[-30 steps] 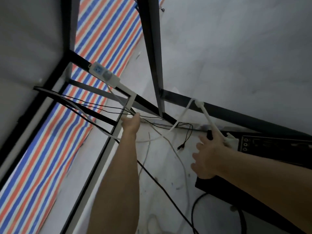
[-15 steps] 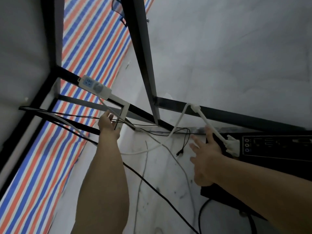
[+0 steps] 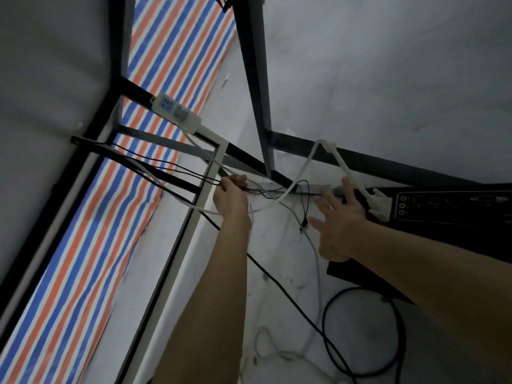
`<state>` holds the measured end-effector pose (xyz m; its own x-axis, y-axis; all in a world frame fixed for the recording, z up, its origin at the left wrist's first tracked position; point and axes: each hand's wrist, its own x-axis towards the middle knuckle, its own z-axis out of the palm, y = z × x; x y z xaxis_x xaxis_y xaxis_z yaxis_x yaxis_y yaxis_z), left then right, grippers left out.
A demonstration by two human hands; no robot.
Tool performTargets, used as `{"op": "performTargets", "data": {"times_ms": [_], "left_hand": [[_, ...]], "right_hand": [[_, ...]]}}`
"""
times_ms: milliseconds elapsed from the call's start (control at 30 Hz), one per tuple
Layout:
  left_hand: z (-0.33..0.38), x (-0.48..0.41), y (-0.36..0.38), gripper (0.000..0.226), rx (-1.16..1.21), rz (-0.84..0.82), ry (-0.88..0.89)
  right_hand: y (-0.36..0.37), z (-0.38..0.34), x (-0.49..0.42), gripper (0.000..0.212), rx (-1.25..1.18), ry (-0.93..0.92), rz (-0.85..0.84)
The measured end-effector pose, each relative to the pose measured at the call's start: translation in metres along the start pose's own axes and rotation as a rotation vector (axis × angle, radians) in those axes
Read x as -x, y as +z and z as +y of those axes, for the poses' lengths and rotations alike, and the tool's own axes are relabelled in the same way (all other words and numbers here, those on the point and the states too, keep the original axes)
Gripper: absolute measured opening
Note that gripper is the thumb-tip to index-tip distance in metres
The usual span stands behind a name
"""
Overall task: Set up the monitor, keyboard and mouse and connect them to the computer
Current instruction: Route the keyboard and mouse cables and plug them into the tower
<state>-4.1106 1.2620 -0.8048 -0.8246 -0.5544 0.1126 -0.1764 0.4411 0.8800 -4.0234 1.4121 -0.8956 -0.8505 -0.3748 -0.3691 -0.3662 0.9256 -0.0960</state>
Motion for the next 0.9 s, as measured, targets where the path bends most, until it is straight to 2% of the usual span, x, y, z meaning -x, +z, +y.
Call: {"op": "performTargets", "data": {"times_ms": [133, 233, 300, 333, 367, 433, 500, 633, 700, 767, 833, 900], "left_hand": [[0.037, 0.048, -0.019, 0.035, 0.287, 0.109, 0.080], [0.071, 0.088, -0.021, 0.032, 0.495, 0.017, 0.027], [0.093, 0.115, -0.020, 0.031, 0.596, -0.118, -0.053], [0.101, 0.126, -0.020, 0.031, 0.636, -0.190, -0.101], [0.110, 0.136, -0.019, 0.031, 0.678, -0.255, -0.146], [0.125, 0.148, -0.020, 0.028, 0.726, -0.320, -0.201], [0.136, 0.152, -0.024, 0.023, 0.735, -0.301, -0.217], [0.130, 0.158, -0.035, 0.031, 0.540, -0.215, -0.188], [0.115, 0.173, -0.032, 0.047, 0.343, -0.273, -0.112], [0.096, 0.195, -0.021, 0.062, 0.167, -0.376, -0.043], [0.075, 0.221, -0.008, 0.055, -0.045, -0.477, 0.061], [0.049, 0.242, 0.008, 0.034, -0.209, -0.538, 0.161]], "right_hand": [[0.002, -0.004, 0.018, 0.074, -0.220, 0.002, 0.157], [-0.019, -0.005, 0.040, 0.084, -0.633, -0.102, 0.415], [-0.042, -0.003, 0.055, 0.091, -0.870, -0.152, 0.469], [-0.053, -0.001, 0.062, 0.087, -0.947, -0.155, 0.475], [-0.061, 0.003, 0.068, 0.074, -1.005, -0.170, 0.484], [-0.067, 0.015, 0.078, 0.026, -1.097, -0.215, 0.478], [-0.063, 0.031, 0.092, 0.028, -1.078, -0.265, 0.501], [-0.056, 0.067, 0.126, 0.031, -1.038, -0.320, 0.576], [-0.061, 0.083, 0.148, 0.034, -1.152, -0.347, 0.602], [-0.067, 0.101, 0.163, 0.036, -1.374, -0.294, 0.624], [-0.072, 0.119, 0.175, 0.038, -1.661, -0.270, 0.614], [-0.072, 0.130, 0.184, 0.038, -1.892, -0.258, 0.560]]}}
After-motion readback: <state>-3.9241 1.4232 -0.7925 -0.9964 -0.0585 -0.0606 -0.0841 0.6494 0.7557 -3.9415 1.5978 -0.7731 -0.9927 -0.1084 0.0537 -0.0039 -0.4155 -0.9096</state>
